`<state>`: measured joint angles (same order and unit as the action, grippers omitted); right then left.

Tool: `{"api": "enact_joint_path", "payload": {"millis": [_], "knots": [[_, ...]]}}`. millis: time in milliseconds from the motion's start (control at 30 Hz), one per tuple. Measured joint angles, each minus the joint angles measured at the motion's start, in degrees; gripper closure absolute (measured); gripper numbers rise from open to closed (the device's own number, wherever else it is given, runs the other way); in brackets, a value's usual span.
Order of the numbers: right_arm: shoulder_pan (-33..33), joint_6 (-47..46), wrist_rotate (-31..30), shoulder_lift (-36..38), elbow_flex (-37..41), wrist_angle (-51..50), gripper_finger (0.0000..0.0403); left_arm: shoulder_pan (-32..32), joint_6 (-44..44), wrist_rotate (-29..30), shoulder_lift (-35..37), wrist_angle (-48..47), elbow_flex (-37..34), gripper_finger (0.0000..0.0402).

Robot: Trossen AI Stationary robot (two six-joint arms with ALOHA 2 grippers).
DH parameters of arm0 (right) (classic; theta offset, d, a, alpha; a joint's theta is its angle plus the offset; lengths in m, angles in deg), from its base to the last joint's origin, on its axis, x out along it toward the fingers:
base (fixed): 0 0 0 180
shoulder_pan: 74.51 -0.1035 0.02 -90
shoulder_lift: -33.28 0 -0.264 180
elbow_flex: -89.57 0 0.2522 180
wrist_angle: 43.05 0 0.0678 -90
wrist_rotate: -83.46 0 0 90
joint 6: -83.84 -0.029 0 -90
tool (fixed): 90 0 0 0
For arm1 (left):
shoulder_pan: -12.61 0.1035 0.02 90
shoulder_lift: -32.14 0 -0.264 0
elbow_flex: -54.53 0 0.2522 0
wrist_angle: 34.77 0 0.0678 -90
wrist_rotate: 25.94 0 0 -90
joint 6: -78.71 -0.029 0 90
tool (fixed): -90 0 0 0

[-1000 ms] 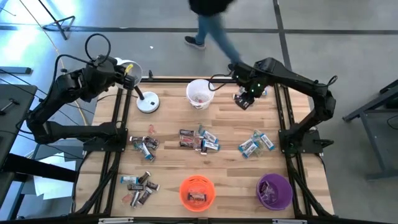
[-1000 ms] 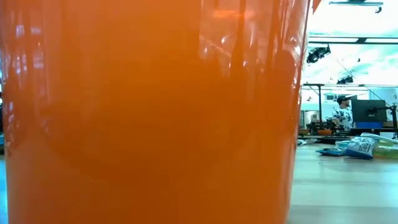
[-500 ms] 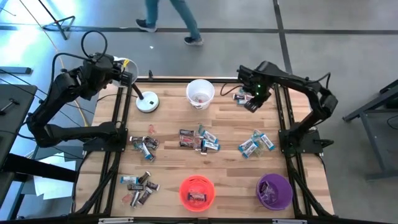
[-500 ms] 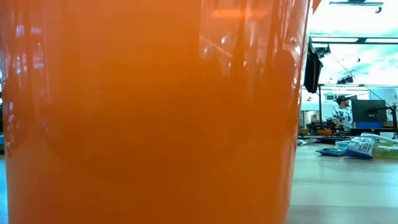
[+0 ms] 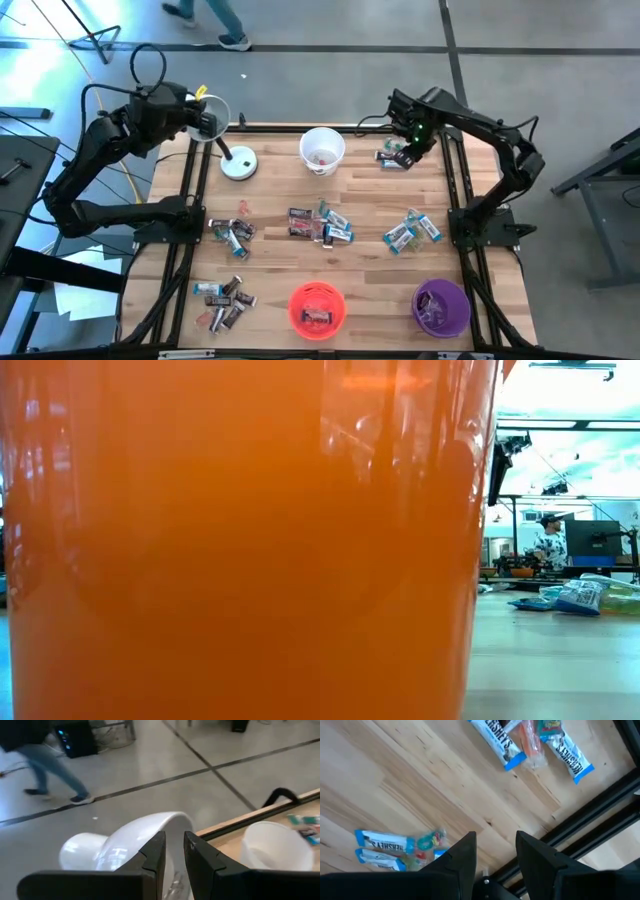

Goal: Organize candy in baskets
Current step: Put the white chocolate bar into the orange bucket

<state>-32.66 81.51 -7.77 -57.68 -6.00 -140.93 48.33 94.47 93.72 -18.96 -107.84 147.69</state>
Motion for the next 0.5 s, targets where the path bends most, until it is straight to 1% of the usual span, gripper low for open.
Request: {"api": "enact_joint_path", "payload": {"millis": [167, 367, 433, 500], "knots": [[0.0, 1.1, 0.0, 0.0, -0.2, -2.1, 0.027, 0.0, 0.7, -4.7, 0.0, 1.5, 0.0, 0.0346], [0.0, 1.3, 0.0, 0.0, -0.2, -3.0, 0.027, -0.6, 0.4, -14.2, 0.0, 8.3, 0.0, 0.0346], [0.0, 1.3, 0.0, 0.0, -0.2, -3.0, 0.027, -1.1, -1.1, -15.3, 0.1, 10.6, 0.0, 0.0346], [0.0, 1.7, 0.0, 0.0, -0.2, -3.1, 0.027, -1.4, -3.9, -13.9, 0.4, 12.8, 0.0, 0.0346]]}}
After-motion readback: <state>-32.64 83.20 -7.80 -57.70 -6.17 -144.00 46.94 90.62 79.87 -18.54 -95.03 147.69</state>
